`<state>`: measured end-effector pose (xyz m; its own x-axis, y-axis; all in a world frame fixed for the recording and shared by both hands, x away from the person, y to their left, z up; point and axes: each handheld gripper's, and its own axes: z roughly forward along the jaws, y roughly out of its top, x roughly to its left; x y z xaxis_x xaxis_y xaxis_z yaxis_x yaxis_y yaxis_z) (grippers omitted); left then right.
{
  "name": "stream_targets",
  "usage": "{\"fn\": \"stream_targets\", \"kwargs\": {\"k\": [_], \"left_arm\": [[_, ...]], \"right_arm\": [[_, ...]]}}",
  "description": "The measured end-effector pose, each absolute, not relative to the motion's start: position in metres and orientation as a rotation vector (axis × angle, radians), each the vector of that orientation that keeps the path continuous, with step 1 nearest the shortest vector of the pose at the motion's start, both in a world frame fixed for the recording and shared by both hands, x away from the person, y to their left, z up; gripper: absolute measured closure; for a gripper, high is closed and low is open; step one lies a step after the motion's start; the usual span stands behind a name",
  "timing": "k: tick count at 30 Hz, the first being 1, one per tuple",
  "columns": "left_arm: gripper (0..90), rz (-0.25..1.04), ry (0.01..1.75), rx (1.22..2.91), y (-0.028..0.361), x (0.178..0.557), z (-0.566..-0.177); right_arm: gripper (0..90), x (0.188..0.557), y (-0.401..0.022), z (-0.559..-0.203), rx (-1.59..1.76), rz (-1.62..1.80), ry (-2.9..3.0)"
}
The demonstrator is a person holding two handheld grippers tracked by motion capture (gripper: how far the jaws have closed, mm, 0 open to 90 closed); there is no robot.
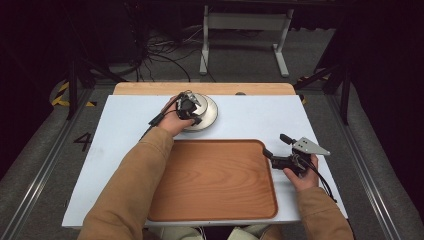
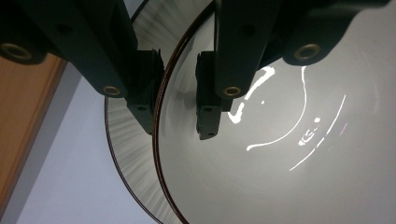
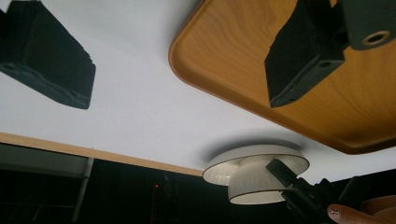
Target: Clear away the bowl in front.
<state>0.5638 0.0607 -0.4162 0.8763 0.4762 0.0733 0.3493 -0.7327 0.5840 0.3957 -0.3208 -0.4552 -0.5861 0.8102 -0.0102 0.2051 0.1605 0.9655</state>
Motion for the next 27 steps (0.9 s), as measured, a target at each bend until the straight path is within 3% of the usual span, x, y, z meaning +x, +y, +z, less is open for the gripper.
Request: {"fn": "stream_targets", "kwargs": {"k": [13,27], "left_arm": [[82.6,0.373,0.519,2.503,0.054,0.56,-0.413],[82.2,0.394,0.548,2.497,0.06,0.556,-0.398]], "right_arm": [[9.0,0.395,-0.321,-0.455,0.961,1.445,1.899],[8.9,0.395,-0.321,-0.455,0.958,1.447,1.898]]}}
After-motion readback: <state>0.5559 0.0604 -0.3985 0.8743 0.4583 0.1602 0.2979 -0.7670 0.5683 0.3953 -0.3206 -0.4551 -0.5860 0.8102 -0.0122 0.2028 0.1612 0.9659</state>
